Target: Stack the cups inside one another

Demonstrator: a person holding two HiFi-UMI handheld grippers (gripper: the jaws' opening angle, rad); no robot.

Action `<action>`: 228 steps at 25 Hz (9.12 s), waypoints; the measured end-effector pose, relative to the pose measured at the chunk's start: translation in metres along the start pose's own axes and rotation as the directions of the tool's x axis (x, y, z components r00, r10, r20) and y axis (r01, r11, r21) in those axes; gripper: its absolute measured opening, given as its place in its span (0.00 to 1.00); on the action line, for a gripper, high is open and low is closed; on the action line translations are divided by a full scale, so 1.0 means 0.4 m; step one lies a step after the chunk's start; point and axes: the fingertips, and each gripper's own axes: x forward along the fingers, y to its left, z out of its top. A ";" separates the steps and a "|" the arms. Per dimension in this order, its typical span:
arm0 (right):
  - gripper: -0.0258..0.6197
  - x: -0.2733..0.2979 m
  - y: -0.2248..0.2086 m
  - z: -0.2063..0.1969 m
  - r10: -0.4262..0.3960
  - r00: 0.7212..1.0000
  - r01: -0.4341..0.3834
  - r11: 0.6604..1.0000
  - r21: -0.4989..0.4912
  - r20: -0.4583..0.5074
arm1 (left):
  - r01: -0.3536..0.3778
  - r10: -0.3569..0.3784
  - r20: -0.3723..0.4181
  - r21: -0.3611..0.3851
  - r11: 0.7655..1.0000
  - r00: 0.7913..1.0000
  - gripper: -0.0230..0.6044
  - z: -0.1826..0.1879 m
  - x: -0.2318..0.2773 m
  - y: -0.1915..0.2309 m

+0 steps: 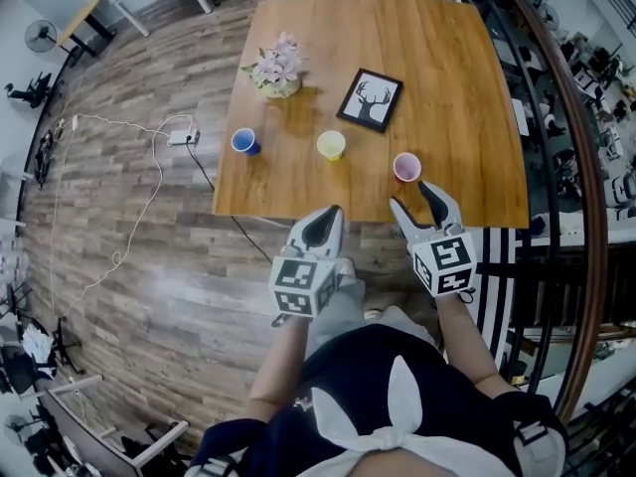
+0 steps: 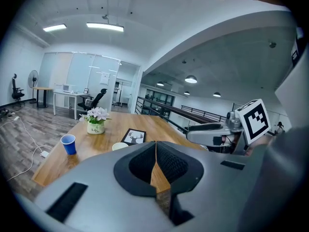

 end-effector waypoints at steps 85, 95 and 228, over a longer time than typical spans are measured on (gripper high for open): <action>0.52 0.377 -0.214 -0.189 -0.167 0.890 0.171 0.985 -0.029 -0.424 | 0.056 -0.061 -0.124 -0.047 0.997 0.990 0.07 0.000 0.220 0.418; 0.52 0.385 -0.185 0.003 -0.170 0.932 0.135 0.982 -0.129 -0.319 | 0.036 -0.040 -0.103 -0.039 0.999 0.994 0.07 0.039 0.203 0.456; 0.33 0.705 0.098 0.005 0.266 0.880 -0.322 0.943 -0.081 -0.393 | -0.098 0.086 -0.114 -0.110 0.989 0.990 0.07 0.046 0.213 0.700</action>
